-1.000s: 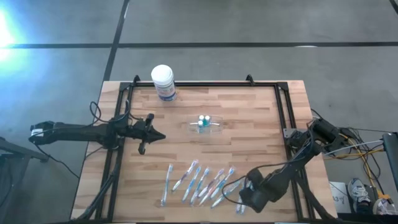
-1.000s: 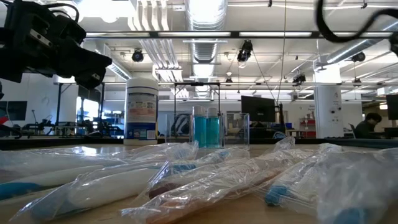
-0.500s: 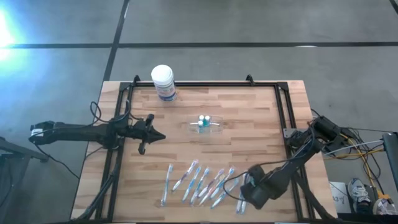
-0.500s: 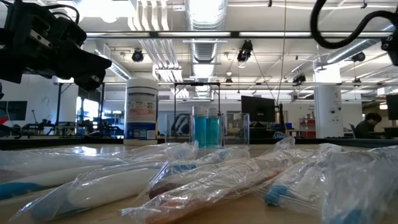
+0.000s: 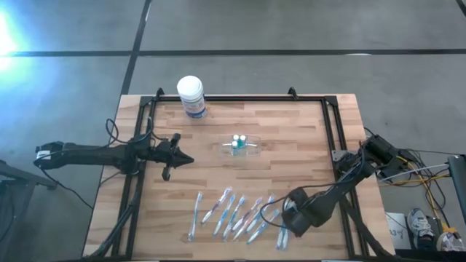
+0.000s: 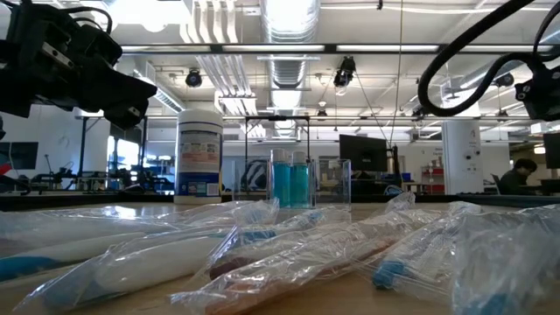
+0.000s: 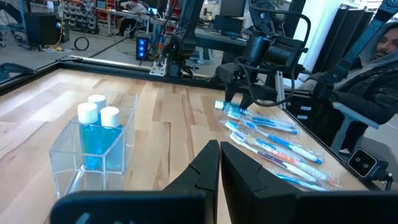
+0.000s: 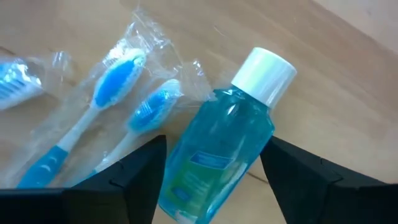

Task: Pick & Place toothbrushing station
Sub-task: Put the blue mouthwash into the transparent bin organizer

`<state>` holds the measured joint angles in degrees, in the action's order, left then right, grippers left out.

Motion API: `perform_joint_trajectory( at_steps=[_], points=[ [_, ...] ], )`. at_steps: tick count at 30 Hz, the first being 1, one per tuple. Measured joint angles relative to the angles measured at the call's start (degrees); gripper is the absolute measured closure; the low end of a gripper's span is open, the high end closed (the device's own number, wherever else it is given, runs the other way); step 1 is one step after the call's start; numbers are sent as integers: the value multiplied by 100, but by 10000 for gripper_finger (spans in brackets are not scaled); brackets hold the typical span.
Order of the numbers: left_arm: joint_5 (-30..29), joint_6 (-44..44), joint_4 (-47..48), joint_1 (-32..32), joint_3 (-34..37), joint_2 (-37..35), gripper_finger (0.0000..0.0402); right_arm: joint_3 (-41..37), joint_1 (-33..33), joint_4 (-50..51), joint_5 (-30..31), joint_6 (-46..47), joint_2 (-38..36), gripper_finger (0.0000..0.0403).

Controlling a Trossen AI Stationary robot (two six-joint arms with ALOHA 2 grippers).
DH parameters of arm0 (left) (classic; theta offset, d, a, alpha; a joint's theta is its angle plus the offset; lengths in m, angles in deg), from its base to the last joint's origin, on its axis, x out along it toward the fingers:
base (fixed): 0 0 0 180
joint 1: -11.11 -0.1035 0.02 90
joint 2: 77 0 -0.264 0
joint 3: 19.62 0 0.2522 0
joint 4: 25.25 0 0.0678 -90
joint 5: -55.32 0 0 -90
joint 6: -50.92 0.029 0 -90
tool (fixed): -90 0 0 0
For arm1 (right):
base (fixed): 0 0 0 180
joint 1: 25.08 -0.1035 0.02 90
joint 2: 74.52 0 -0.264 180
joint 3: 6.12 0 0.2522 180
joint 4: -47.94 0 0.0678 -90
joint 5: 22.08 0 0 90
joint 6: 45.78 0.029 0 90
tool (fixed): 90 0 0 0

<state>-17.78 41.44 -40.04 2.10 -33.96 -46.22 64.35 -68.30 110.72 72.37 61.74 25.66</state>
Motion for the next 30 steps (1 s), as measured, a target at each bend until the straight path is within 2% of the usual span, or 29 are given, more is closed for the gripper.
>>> perform_joint_trajectory(
  at_steps=[5,17,25,30],
  points=[
    [0,2,-4,2,0,0,381,-16,0,-13,-37,-222,0,188],
    [-2,2,-15,2,0,0,381,-42,0,-29,-17,-702,-6,303],
    [-2,4,-11,1,0,0,381,-153,-2,-4,96,-718,-19,334],
    [-2,3,-9,1,-2,-1,381,-193,-50,92,698,-771,-153,336]
  ],
)
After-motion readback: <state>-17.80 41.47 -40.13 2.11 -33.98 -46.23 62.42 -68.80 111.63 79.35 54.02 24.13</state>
